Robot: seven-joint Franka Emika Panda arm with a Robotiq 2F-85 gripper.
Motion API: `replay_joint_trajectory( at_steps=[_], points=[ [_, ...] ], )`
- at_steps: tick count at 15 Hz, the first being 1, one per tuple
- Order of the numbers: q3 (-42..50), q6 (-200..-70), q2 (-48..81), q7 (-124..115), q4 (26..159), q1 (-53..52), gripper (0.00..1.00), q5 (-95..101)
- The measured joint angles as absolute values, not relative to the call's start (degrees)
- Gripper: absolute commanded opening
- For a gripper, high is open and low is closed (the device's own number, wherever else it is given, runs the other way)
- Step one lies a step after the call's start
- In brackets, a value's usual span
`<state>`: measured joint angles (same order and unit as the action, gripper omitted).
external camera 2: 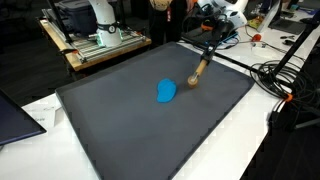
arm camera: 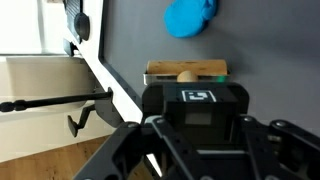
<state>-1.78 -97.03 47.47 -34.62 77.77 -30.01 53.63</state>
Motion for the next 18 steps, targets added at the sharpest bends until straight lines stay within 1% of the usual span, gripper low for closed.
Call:
replay_joint_trajectory(
  at_steps=[3, 7, 12, 18],
  points=[
    [-2.1, -102.7, 43.9, -36.4, 81.5, -27.7, 0.23, 53.2],
    [-3.3, -113.0, 36.5, -36.7, 89.7, -21.6, 0.23, 51.7],
    [-3.5, -122.6, 27.3, -34.9, 98.9, -15.1, 0.23, 45.8],
    [-3.4, -131.6, 18.3, -23.5, 106.7, -8.4, 0.23, 33.3]
  ],
)
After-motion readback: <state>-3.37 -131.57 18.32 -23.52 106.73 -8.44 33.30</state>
